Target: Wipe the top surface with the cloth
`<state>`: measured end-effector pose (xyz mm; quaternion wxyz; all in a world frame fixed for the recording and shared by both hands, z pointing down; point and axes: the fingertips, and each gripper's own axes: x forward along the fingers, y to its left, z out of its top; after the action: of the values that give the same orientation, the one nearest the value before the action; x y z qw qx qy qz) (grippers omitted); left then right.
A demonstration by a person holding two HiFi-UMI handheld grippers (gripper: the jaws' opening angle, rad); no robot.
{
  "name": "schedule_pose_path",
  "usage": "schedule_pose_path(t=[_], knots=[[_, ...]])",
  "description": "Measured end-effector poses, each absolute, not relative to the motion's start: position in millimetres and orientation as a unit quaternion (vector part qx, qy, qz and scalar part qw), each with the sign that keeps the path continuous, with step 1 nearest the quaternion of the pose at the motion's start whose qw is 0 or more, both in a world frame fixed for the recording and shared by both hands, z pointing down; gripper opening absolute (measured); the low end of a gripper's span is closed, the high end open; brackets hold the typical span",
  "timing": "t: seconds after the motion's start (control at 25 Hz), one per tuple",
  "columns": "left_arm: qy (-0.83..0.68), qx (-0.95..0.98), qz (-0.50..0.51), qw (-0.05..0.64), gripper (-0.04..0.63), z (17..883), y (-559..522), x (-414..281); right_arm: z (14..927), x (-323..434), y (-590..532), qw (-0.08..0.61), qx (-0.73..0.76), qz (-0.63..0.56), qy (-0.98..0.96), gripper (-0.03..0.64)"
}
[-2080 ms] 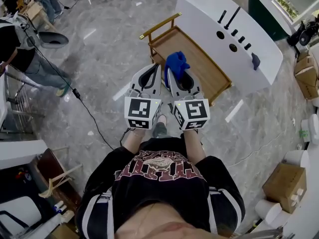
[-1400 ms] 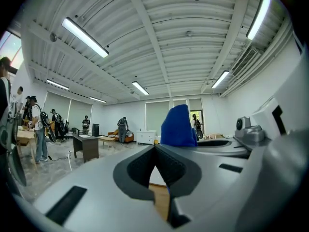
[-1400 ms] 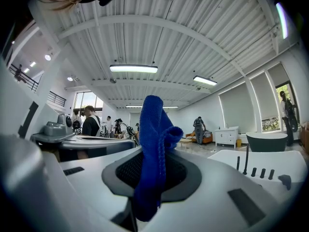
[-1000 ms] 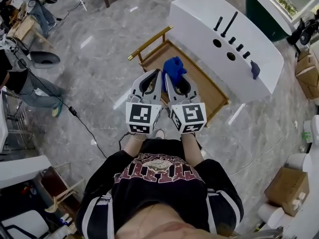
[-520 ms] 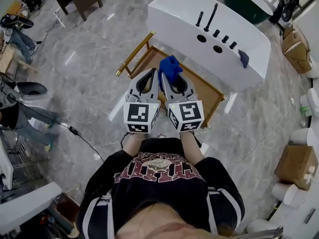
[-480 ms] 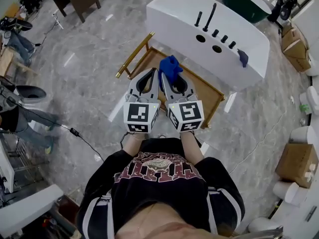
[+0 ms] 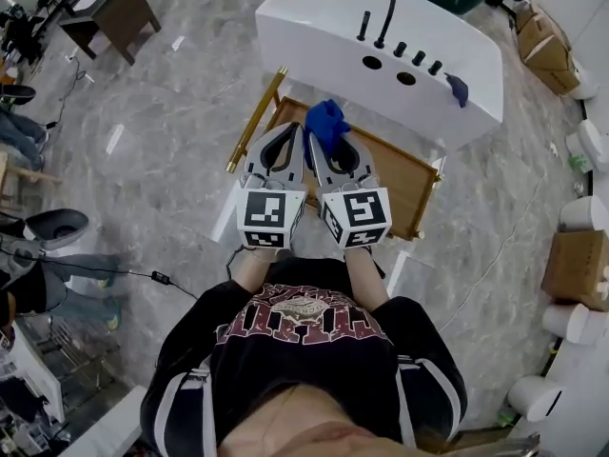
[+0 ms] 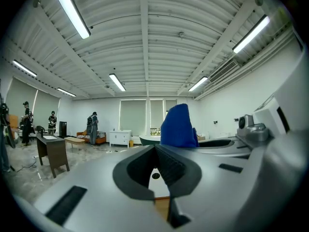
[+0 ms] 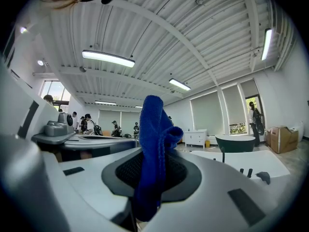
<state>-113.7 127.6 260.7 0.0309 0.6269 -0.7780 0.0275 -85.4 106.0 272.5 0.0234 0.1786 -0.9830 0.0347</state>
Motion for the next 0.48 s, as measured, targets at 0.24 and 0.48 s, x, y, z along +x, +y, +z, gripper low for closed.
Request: schedule_pose_path(t=[0.24,0.48], knots=[[-0.751,0.658,0.032,0.033,0.046,271,118,-130,282,-100,99,0.028,0.221,0.035,-0.974,0.086],[-0.731,0.681,0.031,0.038,0.048,275,103,-128,286,-96,84,0.037,0.255,0.037,-0.966,0.086]])
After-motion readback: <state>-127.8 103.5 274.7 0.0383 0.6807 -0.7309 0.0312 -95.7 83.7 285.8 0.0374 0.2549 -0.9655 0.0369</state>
